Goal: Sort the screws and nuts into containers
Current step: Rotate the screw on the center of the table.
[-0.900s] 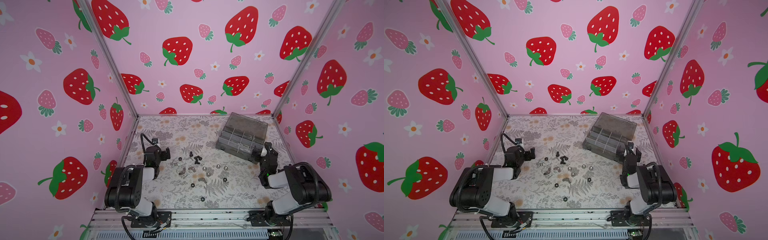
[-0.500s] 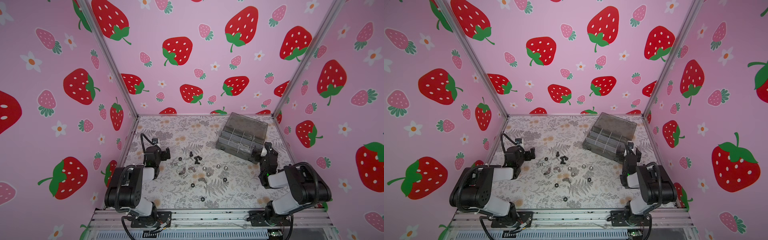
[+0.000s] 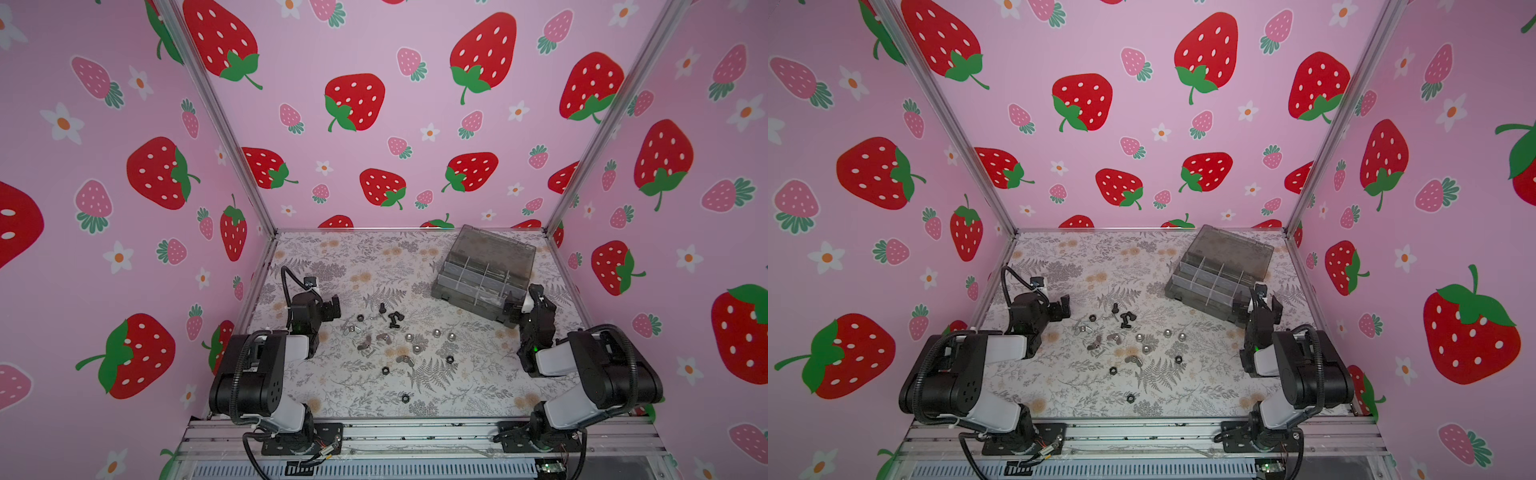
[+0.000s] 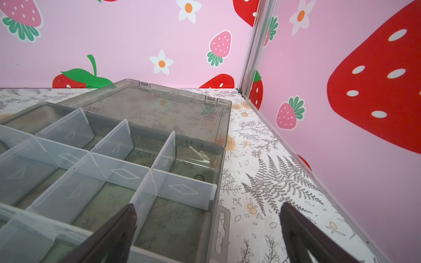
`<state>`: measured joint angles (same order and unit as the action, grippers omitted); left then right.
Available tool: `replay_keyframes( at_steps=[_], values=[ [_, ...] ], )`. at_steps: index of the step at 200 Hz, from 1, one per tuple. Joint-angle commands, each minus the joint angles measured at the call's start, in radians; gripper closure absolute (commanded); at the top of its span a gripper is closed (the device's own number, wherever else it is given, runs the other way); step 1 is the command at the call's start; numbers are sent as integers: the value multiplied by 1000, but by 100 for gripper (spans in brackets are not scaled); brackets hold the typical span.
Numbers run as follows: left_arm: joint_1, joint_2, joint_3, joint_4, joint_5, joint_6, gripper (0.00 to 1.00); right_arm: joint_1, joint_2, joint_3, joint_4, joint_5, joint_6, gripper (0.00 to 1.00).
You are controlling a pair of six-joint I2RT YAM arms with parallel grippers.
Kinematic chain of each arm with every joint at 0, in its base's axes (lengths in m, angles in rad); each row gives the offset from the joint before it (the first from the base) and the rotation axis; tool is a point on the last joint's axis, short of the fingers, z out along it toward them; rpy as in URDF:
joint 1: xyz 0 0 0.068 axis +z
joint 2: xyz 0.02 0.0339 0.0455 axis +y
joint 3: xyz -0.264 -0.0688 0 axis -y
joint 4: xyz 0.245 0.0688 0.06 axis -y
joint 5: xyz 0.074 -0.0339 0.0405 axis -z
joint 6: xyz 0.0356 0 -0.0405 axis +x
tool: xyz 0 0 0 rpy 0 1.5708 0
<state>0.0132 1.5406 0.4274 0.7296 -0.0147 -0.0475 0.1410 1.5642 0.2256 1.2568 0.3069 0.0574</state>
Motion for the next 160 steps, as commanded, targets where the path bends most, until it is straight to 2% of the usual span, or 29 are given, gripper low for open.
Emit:
replay_keyframes(
  at_steps=[1, 160],
  values=[
    [4, 12, 31, 33, 9, 20, 1, -3, 10, 20, 39, 17, -4, 0],
    [10, 10, 30, 34, 20, 17, 1, -3, 7, 18, 41, 17, -4, 0]
  ],
)
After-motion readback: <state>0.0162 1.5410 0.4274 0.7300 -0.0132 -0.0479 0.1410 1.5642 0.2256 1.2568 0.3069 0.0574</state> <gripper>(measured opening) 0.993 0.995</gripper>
